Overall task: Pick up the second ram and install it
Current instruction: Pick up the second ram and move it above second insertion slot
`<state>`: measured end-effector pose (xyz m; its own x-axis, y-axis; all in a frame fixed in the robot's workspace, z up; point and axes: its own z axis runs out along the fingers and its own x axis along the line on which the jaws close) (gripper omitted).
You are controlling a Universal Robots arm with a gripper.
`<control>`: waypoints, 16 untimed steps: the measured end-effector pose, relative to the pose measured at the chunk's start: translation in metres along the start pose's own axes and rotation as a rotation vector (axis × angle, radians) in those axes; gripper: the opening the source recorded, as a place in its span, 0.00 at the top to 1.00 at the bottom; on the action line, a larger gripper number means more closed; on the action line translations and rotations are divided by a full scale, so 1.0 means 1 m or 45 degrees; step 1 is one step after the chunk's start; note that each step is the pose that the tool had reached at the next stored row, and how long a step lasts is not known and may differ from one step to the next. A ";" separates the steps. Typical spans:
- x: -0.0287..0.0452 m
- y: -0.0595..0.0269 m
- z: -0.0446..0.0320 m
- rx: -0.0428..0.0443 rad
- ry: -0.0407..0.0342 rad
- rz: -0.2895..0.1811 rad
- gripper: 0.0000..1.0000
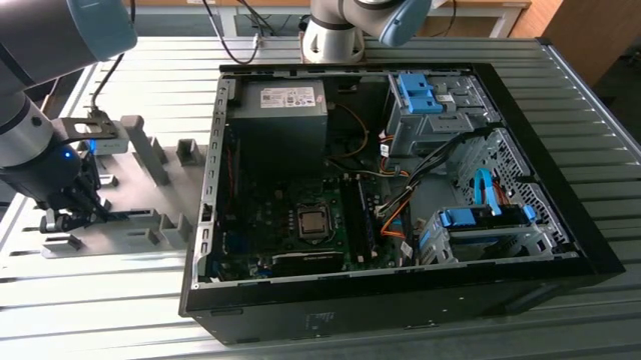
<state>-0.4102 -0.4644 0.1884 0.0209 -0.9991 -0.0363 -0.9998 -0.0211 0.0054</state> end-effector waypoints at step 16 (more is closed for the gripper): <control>0.0000 0.0000 0.0002 0.001 -0.0002 0.012 0.86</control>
<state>-0.4102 -0.4643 0.1882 0.0112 -0.9993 -0.0364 -0.9999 -0.0114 0.0053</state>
